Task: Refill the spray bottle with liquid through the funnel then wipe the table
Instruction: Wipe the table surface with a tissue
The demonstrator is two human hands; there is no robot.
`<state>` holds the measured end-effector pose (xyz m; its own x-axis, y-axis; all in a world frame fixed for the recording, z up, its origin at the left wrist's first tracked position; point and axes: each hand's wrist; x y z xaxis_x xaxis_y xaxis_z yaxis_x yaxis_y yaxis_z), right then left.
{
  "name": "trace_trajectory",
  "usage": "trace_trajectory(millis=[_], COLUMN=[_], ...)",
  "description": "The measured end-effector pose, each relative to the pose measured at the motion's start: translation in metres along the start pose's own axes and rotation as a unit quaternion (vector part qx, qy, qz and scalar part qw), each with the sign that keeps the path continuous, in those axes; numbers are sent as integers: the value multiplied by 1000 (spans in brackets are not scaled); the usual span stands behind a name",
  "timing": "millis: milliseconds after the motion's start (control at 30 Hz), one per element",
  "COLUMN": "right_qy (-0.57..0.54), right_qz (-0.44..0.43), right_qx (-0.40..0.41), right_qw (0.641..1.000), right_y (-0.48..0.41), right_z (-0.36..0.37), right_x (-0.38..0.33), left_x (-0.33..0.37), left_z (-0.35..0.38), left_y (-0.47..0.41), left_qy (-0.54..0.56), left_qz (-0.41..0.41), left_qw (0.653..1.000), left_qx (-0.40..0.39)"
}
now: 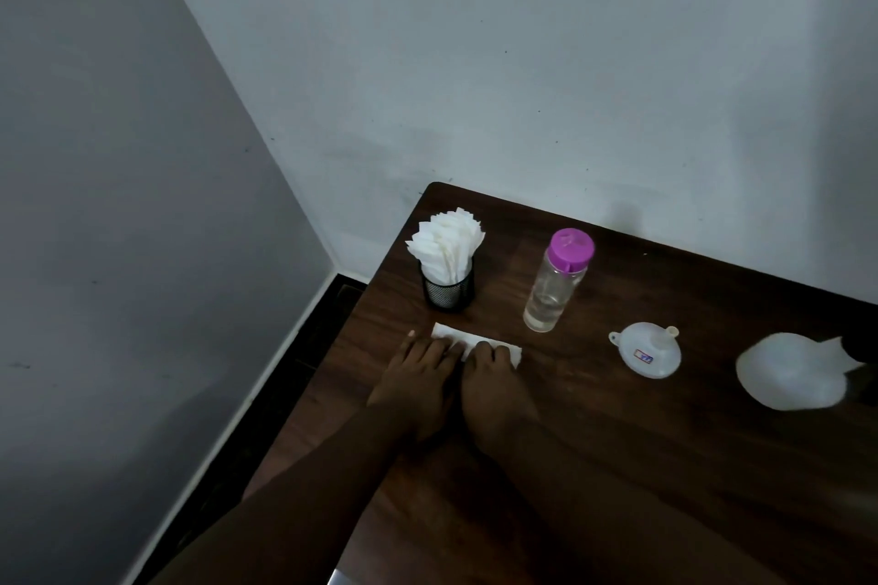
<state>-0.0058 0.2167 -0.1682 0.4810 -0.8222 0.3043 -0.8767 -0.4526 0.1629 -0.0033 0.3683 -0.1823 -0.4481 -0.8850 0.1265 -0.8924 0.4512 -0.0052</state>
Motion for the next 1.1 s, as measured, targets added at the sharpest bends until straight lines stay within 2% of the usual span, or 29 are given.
trace_trajectory(millis=[67,267,400,500,600,700,900,1000,1100], right_qy=[2,-40,-88,-181,-227,-209,-180,-173,-178], right_qz=[-6,-97,-109,-86,-82,-99,-117,-123,-108], right_qx=[20,71,69,50,43,46,48,63,34], right_qw=[1000,992,988,978,969,972,975,975,977], right_y=[-2,-3,8,20,34,48,76,94,110], right_z=[-2,13,11,7,11,18,29,35,39], right_x=[-1,5,13,20,27,39,66,81,98], left_x=[-3,5,27,45,65,90,139,161,180], left_z=[-2,-8,-9,-13,-12,-13,-29,-25,-16], left_y=[4,20,29,34,40,42,34,30,26], left_qy=[-18,-50,-39,-38,-42,-24,-18,-16,-13], left_qz=[-12,-39,-69,-85,-96,-109,-116,-119,-111], left_qw=[1000,997,996,995,994,994,990,988,989], left_qx=[-2,41,39,23,15,2,-84,-99,-95])
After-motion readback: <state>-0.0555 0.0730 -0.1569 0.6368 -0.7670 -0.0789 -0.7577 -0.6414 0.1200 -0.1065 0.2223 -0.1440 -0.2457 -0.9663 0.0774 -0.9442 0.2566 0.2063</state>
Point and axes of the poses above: each hand's wrist, its own y-axis away from the middle knuckle, its own z-axis out of the palm, x = y × z, and after that the axes turned 7 degrees about x, right-handed
